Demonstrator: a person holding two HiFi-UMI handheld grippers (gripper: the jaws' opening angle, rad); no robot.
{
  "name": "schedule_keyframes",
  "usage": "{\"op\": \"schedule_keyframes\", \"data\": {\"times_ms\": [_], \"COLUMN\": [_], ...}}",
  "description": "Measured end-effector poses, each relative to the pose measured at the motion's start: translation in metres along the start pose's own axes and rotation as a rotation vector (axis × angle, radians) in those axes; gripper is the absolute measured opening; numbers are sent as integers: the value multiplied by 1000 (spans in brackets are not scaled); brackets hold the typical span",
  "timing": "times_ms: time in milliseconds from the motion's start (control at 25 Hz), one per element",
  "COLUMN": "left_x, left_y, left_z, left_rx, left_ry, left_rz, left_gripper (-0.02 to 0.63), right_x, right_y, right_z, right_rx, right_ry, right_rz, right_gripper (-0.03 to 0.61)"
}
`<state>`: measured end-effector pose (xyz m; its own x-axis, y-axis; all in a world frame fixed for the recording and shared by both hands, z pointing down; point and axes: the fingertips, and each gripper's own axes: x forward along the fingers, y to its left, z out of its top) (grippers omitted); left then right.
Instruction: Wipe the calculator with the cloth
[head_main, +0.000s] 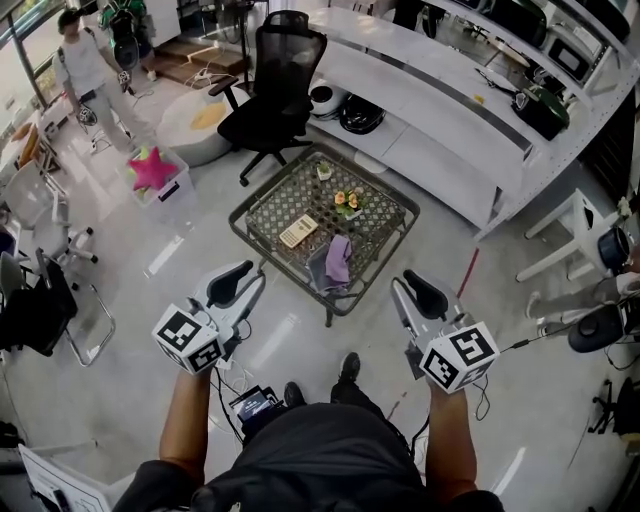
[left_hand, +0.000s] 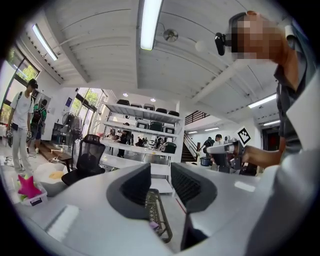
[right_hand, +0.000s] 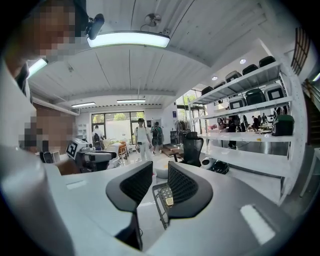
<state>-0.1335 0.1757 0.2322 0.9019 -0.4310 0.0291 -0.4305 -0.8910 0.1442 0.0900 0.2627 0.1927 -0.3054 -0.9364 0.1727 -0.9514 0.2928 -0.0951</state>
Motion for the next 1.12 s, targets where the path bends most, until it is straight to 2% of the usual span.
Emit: {"op": "schedule_keyframes", "data": {"times_ms": [400,920,1120], "left_x": [33,79,85], "left_y": [4,4,10], "left_z": [-7,-9,-15], "left_rx": [20,-37,12], "left_ry": [55,44,74], "left_rz": [124,318,368], "left_gripper": [141,141,141], "right_x": [37,94,111], "right_y": [-60,-121,-132], "right_z": [-9,-19,-17], "right_rx": [38,48,63], "right_ry": [6,41,42], "right_rz": [122,316,380], "right_gripper": [87,87,87]}}
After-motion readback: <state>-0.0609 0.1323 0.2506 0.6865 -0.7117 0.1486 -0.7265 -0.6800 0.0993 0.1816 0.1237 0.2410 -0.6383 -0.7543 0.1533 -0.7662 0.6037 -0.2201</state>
